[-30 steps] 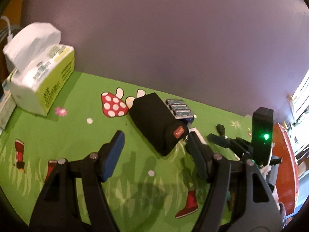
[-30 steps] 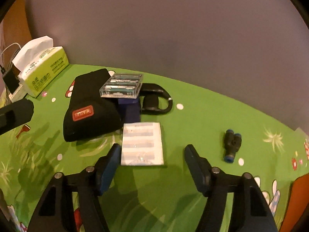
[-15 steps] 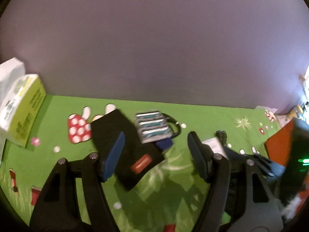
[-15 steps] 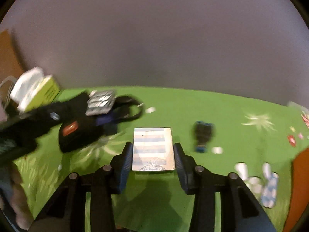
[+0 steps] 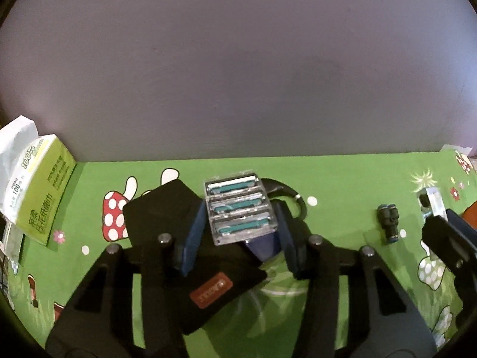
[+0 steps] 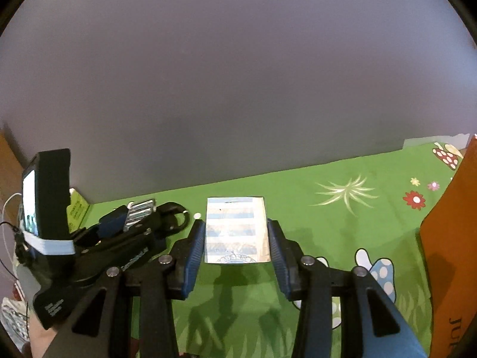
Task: Organize objects
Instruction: 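Grasp the clear razor-cartridge pack with the left gripper, then carry the razor pack and white card over the orange storage box, then open both grippers to drop the items into the storage box, then move both grippers back over the mat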
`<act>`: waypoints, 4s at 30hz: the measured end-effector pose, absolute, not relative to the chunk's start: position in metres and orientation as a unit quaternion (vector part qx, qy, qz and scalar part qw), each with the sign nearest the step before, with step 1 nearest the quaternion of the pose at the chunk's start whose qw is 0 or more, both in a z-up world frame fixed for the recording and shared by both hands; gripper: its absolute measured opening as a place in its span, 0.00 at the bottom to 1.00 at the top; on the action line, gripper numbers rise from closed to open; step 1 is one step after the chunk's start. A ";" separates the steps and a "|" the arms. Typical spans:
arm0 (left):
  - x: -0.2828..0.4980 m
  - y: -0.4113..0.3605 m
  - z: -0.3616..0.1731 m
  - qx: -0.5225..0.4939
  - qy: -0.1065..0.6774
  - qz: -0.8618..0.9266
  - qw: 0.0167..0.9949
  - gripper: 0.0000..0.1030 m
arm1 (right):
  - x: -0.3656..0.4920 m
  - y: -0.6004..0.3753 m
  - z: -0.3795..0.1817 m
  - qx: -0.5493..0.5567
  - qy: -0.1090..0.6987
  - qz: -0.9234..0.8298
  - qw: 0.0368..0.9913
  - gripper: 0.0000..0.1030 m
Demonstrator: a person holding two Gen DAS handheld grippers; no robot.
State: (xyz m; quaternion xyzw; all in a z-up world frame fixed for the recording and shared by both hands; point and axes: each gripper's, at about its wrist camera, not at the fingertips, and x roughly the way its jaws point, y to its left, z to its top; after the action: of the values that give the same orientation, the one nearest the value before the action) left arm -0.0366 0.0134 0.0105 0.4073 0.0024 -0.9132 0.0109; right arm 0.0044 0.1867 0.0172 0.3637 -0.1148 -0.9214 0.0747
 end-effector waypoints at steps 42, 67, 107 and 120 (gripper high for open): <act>0.139 0.125 0.123 0.302 0.052 -0.925 -0.226 0.49 | 0.200 0.277 0.110 0.295 -0.097 -0.949 0.061 0.42; 0.200 0.309 0.114 0.292 -0.097 -0.872 -0.380 0.49 | 0.242 0.434 0.088 0.324 -0.079 -0.931 -0.150 0.42; 0.170 0.224 0.114 0.302 -0.039 -0.887 -0.346 0.77 | 0.228 0.378 0.102 0.315 -0.027 -0.940 -0.126 0.79; 0.126 0.124 0.095 0.324 0.003 -0.907 -0.269 0.80 | 0.200 0.299 0.106 0.324 0.023 -0.944 -0.063 0.80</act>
State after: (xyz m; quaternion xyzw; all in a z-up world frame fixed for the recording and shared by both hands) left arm 0.1262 0.1243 0.0950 0.3242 0.0030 -0.9068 -0.2693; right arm 0.1997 0.2987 0.1061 0.3242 0.0230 -0.9436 -0.0630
